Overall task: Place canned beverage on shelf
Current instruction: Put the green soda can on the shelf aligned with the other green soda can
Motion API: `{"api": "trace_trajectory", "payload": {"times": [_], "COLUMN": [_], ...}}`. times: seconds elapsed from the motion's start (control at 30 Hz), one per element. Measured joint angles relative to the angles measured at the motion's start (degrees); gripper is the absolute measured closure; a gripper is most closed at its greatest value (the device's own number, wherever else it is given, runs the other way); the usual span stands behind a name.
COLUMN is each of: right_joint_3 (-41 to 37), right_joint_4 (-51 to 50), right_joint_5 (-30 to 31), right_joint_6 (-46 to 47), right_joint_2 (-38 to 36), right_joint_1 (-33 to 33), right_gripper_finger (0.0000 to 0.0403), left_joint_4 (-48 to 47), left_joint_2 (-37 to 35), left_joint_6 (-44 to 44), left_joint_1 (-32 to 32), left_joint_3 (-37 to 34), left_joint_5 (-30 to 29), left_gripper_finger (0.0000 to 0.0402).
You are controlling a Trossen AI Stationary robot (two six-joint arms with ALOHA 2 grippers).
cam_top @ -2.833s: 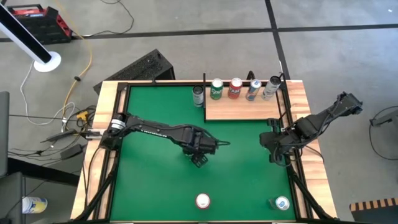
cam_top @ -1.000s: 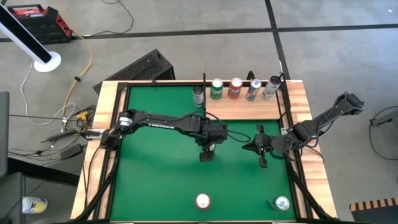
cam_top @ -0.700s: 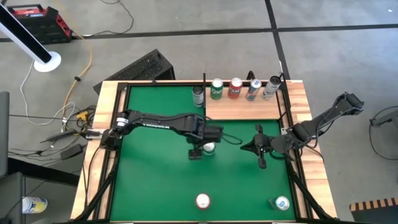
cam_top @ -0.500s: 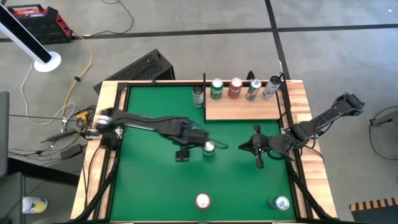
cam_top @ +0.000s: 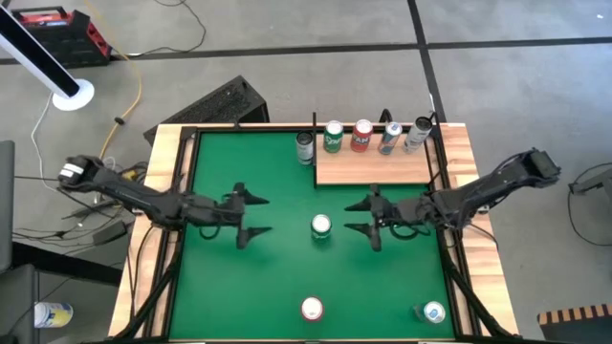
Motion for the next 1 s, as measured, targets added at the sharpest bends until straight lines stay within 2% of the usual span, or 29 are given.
{"api": "trace_trajectory", "payload": {"times": [0.1, 0.2, 0.4, 0.63, 0.87, 1.0], "right_joint_3": [0.00, 0.00, 0.00, 0.00, 0.00, 0.28], "right_joint_4": [5.53, 10.93, 21.97, 30.16, 31.73, 31.67], "right_joint_5": [-0.10, -0.13, 1.07, 2.95, 2.97, 2.95], "right_joint_6": [-0.75, -2.66, -4.16, -3.70, -0.88, -0.20], "right_joint_2": [4.39, 8.84, 17.05, 24.65, 28.88, 29.42], "right_joint_1": [-0.13, -0.14, -0.16, -2.16, -4.22, -3.62], "right_gripper_finger": [0.0117, 0.0086, 0.0048, 0.0027, 0.0022, 0.0021], "left_joint_4": [13.37, 18.63, 18.10, 18.28, 18.26, 18.26], "left_joint_2": [-2.26, -2.63, -2.36, -2.39, -2.39, -2.41], "left_joint_6": [0.16, 0.07, 0.33, 3.03, 6.93, 9.11], "left_joint_1": [1.04, 1.55, 1.58, 1.58, 1.73, 3.70], "left_joint_3": [-8.17, -12.02, -12.35, -12.35, -12.33, -12.33], "left_joint_5": [0.25, 1.60, 2.99, 5.97, 6.03, 9.24], "left_gripper_finger": [0.0024, 0.0024, 0.0024, 0.0024, 0.0024, 0.0024]}}
